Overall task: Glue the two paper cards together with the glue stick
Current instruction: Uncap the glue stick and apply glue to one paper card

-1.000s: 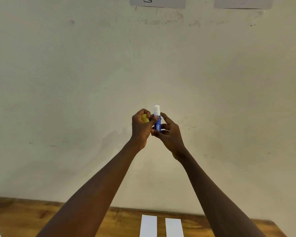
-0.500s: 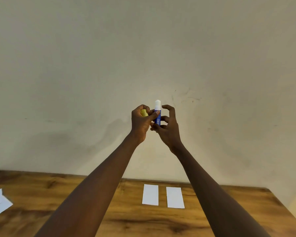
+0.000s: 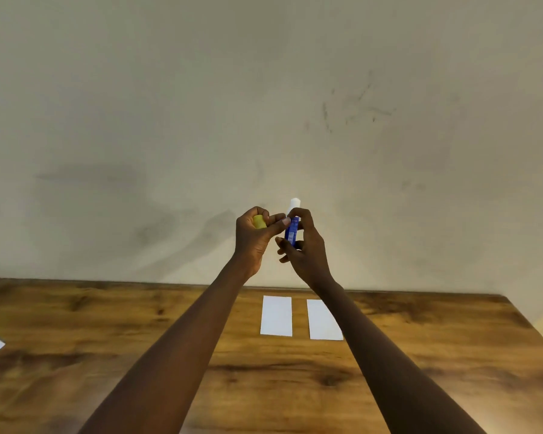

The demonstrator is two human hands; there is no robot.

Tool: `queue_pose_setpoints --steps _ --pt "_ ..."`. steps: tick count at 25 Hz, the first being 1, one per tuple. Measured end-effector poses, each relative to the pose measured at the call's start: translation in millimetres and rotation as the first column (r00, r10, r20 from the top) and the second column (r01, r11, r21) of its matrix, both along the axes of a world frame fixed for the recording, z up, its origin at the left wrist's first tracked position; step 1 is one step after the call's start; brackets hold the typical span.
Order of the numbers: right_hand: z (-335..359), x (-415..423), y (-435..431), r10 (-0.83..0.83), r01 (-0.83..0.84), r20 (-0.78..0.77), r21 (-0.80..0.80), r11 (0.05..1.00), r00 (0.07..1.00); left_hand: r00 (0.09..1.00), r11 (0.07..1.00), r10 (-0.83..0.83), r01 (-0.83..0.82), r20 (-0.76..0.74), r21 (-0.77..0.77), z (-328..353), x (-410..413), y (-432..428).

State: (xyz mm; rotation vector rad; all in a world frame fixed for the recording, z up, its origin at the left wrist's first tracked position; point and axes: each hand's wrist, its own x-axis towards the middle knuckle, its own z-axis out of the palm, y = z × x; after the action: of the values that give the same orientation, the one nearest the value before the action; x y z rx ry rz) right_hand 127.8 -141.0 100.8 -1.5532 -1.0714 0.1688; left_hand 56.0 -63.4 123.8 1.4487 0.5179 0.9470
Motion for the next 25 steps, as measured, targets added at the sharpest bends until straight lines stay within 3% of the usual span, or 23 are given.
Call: queue_pose_setpoints --steps 6,9,15,19,22,25 --pt "-73.8 9.1 0.8 -0.077 0.060 -0.159 -0.107 0.992 0.984 0.957 0.998 0.042 -0.054 -0.288 -0.033 -73.1 1.1 15.0" --pt "-109.6 5.0 0.0 -0.155 0.121 -0.187 -0.183 0.976 0.970 0.932 0.997 0.006 -0.033 -0.363 -0.069 -105.7 -2.6 18.9" --pt "-169.9 -3.6 11.0 -0.250 0.198 -0.102 -0.364 0.910 0.963 0.824 0.997 0.058 -0.077 -0.564 -0.011 -156.5 -10.4 25.9" --pt "-192.0 -5.7 25.9 -0.155 0.106 -0.071 -0.459 0.882 0.985 0.750 0.995 0.076 -0.104 -0.657 -0.003 -183.9 -16.7 32.5" --pt "-205.4 -7.0 32.7 -0.080 0.057 -0.013 -0.588 0.806 0.997 0.737 0.993 0.116 -0.107 -0.666 0.055 -192.7 -19.6 33.3" --pt "-211.3 -7.6 27.2 -0.076 0.053 -0.014 -0.586 0.809 0.997 0.741 0.985 0.168 -0.150 -0.650 0.083 -194.2 -21.2 33.4"
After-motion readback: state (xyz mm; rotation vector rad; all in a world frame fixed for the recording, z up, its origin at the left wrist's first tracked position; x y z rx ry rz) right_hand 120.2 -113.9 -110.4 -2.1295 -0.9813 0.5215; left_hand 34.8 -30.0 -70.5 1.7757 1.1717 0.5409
